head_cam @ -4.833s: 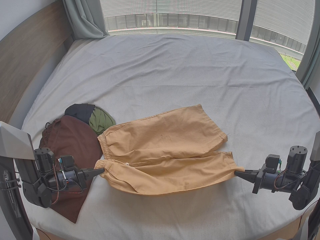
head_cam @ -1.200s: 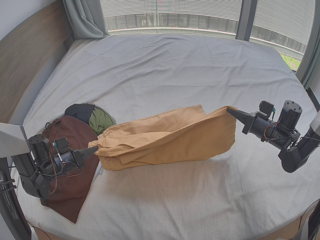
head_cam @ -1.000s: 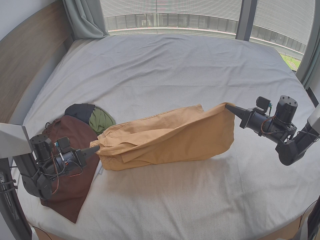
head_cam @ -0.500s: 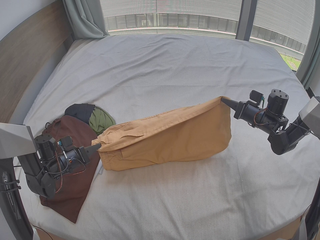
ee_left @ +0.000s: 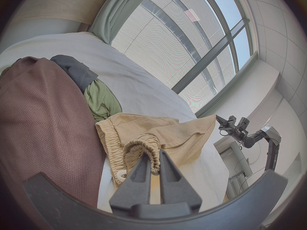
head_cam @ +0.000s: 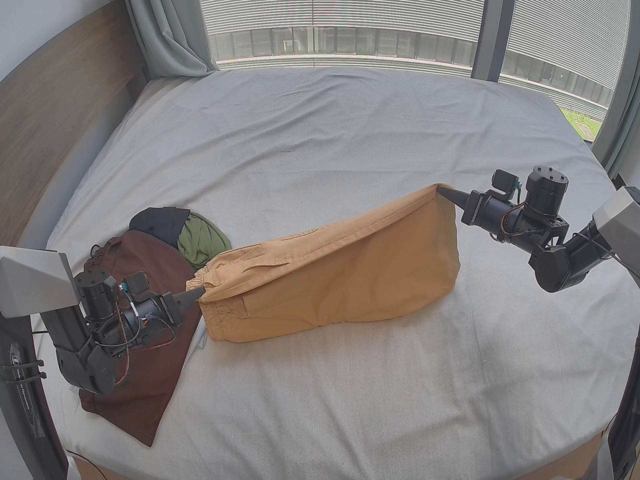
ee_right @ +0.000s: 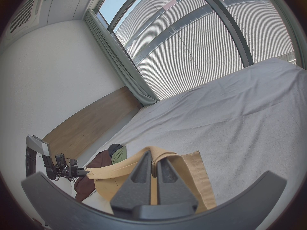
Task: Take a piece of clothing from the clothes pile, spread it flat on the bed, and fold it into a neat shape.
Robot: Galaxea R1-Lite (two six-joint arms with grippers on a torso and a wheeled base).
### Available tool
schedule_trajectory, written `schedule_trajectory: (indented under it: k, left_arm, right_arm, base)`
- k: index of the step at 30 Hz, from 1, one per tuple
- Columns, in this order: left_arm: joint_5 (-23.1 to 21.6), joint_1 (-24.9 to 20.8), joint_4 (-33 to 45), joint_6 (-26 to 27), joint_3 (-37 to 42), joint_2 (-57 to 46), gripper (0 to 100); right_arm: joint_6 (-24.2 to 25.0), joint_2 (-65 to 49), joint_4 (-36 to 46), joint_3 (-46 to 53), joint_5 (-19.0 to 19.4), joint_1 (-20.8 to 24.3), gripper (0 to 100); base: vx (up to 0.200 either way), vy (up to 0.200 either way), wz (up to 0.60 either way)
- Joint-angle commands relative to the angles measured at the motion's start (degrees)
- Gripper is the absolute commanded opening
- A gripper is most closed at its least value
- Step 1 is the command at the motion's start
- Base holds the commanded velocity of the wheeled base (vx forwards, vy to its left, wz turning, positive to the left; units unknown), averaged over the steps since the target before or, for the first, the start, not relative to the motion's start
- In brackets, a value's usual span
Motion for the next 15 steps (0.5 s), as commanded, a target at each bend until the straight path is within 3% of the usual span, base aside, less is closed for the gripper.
schedule_trajectory:
  k: [1,15]
  left_arm:
    - [0.0,0.1,0.0,-0.1,-0.3,0.6,0]
    - [1.2,-0.2,0.0,-1.3,-1.4,1.9,0]
  right_arm:
    - [0.0,1.0,0.5,-1.5,-0.4,0.0,0]
    - [0.1,5.2,3.5,-8.0,-1.5,0.4,0]
  base:
    - [0.0,0.0,0.0]
    - [0.0,0.0,0.0]
